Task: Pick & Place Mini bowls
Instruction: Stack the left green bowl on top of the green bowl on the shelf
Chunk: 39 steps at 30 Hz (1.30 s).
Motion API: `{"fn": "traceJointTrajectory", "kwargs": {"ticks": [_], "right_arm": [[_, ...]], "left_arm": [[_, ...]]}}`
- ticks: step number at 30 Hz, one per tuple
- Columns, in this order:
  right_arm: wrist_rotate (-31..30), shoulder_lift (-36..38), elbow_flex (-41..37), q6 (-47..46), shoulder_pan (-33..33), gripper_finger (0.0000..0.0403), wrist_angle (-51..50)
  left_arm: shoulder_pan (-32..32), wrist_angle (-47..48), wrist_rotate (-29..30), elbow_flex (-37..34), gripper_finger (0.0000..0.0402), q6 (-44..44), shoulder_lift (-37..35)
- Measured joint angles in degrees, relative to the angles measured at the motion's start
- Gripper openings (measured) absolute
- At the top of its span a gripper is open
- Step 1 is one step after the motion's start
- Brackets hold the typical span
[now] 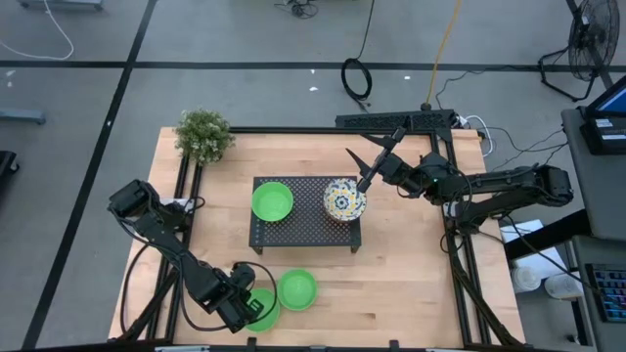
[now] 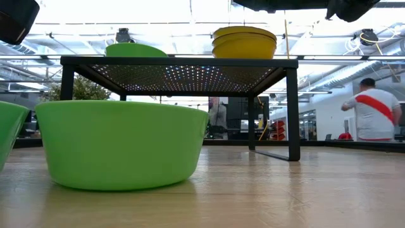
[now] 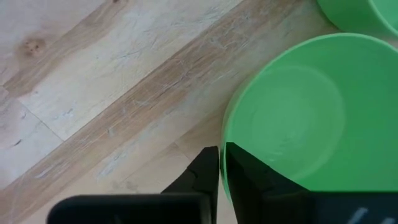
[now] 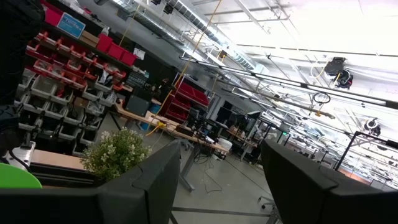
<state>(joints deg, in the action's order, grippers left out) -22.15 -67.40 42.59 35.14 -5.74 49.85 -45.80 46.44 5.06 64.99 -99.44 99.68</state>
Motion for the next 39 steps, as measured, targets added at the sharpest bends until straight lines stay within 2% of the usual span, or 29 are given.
{"fn": "traceJointTrajectory", "kwargs": {"ticks": [5,10,15,27,35,39], "right_arm": [[0.00,-0.02,0.00,0.00,0.00,0.0215,0.00],[0.02,-0.02,0.00,0.00,0.00,0.0215,0.02],[0.01,-0.02,0.00,0.00,0.00,0.0215,0.02],[0.02,-0.02,0.00,-0.01,0.00,0.0215,0.02],[0.02,-0.02,0.00,0.00,0.00,0.0215,0.04],[0.02,-0.02,0.00,-0.01,0.00,0.0215,0.02]], "left_arm": [[0.00,-0.04,0.02,0.00,0.0007,0.00,0.00],[0.02,-0.02,0.00,0.00,0.0018,-0.24,0.00],[0.30,-0.19,-0.01,0.00,0.0006,-0.04,0.00],[0.52,-0.17,0.04,0.00,0.0013,0.37,-2.38],[0.52,-1.22,-0.52,0.00,0.0010,5.11,-2.97],[0.74,-2.82,1.26,0.38,0.0006,6.43,-4.37]]}}
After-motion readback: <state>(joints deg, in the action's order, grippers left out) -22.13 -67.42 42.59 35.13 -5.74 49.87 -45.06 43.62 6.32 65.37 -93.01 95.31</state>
